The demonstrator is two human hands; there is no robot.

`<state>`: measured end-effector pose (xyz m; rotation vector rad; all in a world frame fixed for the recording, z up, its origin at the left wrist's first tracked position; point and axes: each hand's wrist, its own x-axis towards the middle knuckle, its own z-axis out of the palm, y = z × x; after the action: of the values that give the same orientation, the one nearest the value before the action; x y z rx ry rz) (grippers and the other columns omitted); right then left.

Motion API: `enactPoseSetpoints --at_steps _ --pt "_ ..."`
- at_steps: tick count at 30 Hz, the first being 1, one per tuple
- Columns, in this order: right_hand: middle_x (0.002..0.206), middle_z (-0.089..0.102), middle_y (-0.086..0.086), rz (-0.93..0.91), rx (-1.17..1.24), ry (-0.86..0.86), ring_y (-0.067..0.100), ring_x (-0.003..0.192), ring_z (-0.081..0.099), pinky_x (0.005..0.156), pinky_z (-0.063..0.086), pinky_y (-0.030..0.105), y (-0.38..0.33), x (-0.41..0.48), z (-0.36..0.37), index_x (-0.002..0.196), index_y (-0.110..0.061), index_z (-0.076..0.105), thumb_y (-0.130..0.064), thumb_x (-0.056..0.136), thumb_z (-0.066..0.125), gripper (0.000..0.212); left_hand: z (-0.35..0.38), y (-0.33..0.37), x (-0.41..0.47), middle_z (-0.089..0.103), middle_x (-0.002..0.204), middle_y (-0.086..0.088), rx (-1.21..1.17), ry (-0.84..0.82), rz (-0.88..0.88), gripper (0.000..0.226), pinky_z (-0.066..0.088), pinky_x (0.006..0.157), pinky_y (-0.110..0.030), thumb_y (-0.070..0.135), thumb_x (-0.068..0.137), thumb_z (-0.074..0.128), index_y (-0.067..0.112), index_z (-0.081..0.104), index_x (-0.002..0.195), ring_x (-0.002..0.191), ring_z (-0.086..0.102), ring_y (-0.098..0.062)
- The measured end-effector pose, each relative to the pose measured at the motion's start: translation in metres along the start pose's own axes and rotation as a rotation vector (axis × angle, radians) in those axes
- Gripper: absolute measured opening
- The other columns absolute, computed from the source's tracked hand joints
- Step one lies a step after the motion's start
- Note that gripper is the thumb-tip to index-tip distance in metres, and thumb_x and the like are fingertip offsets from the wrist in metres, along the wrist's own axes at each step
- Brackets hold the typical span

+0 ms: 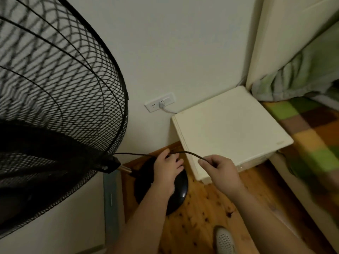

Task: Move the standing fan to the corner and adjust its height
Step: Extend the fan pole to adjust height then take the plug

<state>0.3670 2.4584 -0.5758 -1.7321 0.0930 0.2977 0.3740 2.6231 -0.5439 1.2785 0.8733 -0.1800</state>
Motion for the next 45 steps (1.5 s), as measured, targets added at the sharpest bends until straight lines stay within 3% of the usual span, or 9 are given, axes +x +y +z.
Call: enactPoseSetpoints --at_steps 4,9,14,20,29,33,37,41,45 --pt "0.077 0.071 0.002 0.041 -0.084 -0.094 0.018 0.069 0.065 0.061 0.053 0.031 -0.053 0.000 -0.013 0.093 -0.019 0.072 -0.015 0.089 0.062 0.011 0.029 0.014 -0.051 0.063 0.126 0.004 0.283 -0.215 0.092 0.042 0.055 0.086 -0.024 0.007 0.102 0.046 0.035 0.057 0.131 0.109 0.065 -0.009" --pt "0.073 0.070 -0.001 0.017 -0.137 -0.137 0.014 0.067 0.068 0.059 0.050 0.020 -0.096 -0.014 -0.025 0.099 -0.025 0.062 -0.013 0.084 0.063 0.020 0.035 0.041 -0.088 0.064 0.131 -0.007 -0.043 -0.222 0.061 0.042 0.056 0.088 -0.029 0.000 0.101 0.047 0.014 0.053 0.139 0.116 0.063 -0.017" --pt "0.070 0.068 -0.005 0.014 -0.366 -0.086 0.009 0.065 0.063 0.056 0.047 0.022 -0.100 -0.037 -0.058 0.079 -0.023 0.068 -0.025 0.086 0.073 0.008 0.006 0.083 -0.097 0.060 0.130 -0.014 -0.535 -0.308 0.062 0.040 0.059 0.084 -0.035 -0.010 0.100 0.034 0.012 0.048 0.130 0.107 0.069 -0.023" --pt "0.079 0.070 -0.013 0.049 -0.572 0.135 0.004 0.075 0.064 0.062 0.046 0.022 -0.116 -0.047 -0.102 0.084 -0.028 0.070 -0.034 0.084 0.074 0.007 -0.017 0.103 -0.096 0.060 0.127 -0.017 -0.660 -0.281 0.056 0.042 0.057 0.089 -0.037 -0.017 0.094 0.033 0.012 0.051 0.119 0.113 0.065 -0.027" --pt "0.076 0.063 -0.011 0.041 -0.931 0.253 0.010 0.069 0.060 0.058 0.052 0.029 -0.170 -0.045 -0.116 0.095 -0.026 0.069 -0.022 0.085 0.062 0.012 -0.033 0.120 -0.098 0.063 0.114 -0.021 -0.748 -0.171 -0.033 0.041 0.038 0.116 -0.043 -0.007 0.102 0.028 -0.006 0.041 0.141 0.133 0.051 -0.033" --pt "0.073 0.065 -0.011 -0.040 -0.787 0.276 0.003 0.065 0.057 0.051 0.040 0.021 -0.202 -0.044 -0.123 0.090 -0.022 0.072 -0.022 0.085 0.069 0.006 -0.029 0.127 -0.102 0.066 0.100 -0.015 -0.428 -0.148 0.012 0.027 0.046 0.107 -0.038 -0.010 0.096 0.040 0.007 0.061 0.099 0.110 0.062 -0.026" --pt "0.075 0.071 -0.002 -0.122 -0.356 0.256 0.003 0.055 0.060 0.052 0.052 0.017 -0.245 -0.042 -0.134 0.082 -0.020 0.072 -0.018 0.081 0.078 0.006 -0.019 0.127 -0.097 0.067 0.099 -0.005 0.337 -0.162 0.130 0.019 0.047 0.065 -0.028 0.005 0.089 0.057 0.020 0.069 0.093 0.085 0.058 -0.016" --pt "0.080 0.071 0.006 -0.207 -0.160 0.197 0.006 0.055 0.061 0.055 0.056 0.022 -0.283 -0.032 -0.151 0.089 -0.009 0.073 -0.013 0.081 0.078 0.010 0.015 0.135 -0.101 0.064 0.122 -0.009 0.711 -0.160 0.407 0.023 0.052 0.099 -0.038 0.018 0.084 0.070 0.029 0.068 0.104 0.112 0.062 -0.025" --pt "0.070 0.069 -0.003 -0.267 -0.124 0.094 0.003 0.057 0.061 0.052 0.055 0.022 -0.311 -0.015 -0.176 0.089 -0.008 0.074 -0.014 0.082 0.078 0.010 0.066 0.150 -0.113 0.040 0.144 -0.002 0.720 -0.238 0.675 0.074 0.035 0.115 -0.038 0.020 0.083 0.076 0.027 0.040 0.148 0.135 0.041 -0.017"
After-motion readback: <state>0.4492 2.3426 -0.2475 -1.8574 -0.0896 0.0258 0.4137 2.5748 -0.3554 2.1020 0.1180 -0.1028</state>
